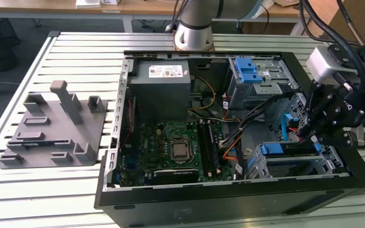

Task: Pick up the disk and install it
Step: 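Insert the first disk wire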

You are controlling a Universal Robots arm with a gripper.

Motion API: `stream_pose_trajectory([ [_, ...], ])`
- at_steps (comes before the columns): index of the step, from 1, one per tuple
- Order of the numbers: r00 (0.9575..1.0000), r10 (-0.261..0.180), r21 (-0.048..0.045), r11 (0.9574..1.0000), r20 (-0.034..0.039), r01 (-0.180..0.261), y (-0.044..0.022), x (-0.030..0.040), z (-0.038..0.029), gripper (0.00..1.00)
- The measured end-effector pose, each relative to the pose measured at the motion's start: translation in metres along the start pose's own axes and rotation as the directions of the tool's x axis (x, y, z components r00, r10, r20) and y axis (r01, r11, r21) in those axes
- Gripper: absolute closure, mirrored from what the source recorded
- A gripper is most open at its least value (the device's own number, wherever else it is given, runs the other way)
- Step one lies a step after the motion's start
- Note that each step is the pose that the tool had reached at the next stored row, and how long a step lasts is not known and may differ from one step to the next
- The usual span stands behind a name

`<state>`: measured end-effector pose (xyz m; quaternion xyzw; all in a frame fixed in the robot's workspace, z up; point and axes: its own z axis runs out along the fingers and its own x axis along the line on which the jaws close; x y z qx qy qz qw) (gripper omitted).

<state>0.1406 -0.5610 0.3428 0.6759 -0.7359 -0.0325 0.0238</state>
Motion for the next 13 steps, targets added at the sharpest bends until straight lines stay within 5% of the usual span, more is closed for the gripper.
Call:
stream_pose_trajectory([
  [5,1.0000,0.000,0.0000,1.0000,0.0004,0.000,0.0002,0.0000,-0.0024,0.89],
  [13,1.0000,0.000,0.0000,1.0000,0.0001,0.000,0.0002,0.0000,-0.0027,0.89],
])
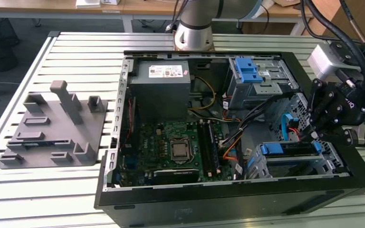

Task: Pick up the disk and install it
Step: 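Insert the first disk wire, then insert the second disk wire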

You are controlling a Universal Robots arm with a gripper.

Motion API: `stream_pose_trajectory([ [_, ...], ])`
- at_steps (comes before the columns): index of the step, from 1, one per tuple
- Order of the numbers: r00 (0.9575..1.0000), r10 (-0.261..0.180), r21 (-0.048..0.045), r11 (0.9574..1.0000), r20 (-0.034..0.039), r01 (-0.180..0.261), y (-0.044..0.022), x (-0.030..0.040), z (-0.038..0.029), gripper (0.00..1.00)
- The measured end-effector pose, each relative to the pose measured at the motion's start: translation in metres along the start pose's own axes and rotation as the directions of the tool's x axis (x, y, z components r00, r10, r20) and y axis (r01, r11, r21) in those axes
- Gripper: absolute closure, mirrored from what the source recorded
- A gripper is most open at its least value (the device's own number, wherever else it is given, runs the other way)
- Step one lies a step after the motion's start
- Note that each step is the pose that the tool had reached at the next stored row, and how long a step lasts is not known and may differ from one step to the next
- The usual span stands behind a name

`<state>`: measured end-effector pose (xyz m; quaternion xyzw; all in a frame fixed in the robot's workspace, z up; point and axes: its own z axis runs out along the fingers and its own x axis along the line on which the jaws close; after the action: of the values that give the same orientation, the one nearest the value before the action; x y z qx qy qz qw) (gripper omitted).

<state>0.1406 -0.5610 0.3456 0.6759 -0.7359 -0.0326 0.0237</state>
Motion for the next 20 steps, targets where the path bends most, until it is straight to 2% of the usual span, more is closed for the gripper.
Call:
stream_pose_trajectory([
  [8,1.0000,0.000,0.0004,1.0000,0.0001,0.000,0.0000,0.0000,-0.0004,0.89],
  [10,1.0000,0.000,0.0036,1.0000,0.0001,0.000,0.0002,0.0000,-0.0005,0.89],
  [14,1.0000,0.000,0.0204,0.9998,0.0018,0.000,0.0012,0.0001,-0.0002,0.89],
  [17,1.0000,-0.001,0.0429,0.9991,0.0035,0.001,0.0038,0.0003,-0.0001,0.89],
  [20,1.0000,-0.001,0.0504,0.9987,0.0043,0.001,0.0061,0.0005,-0.0040,0.89],
])
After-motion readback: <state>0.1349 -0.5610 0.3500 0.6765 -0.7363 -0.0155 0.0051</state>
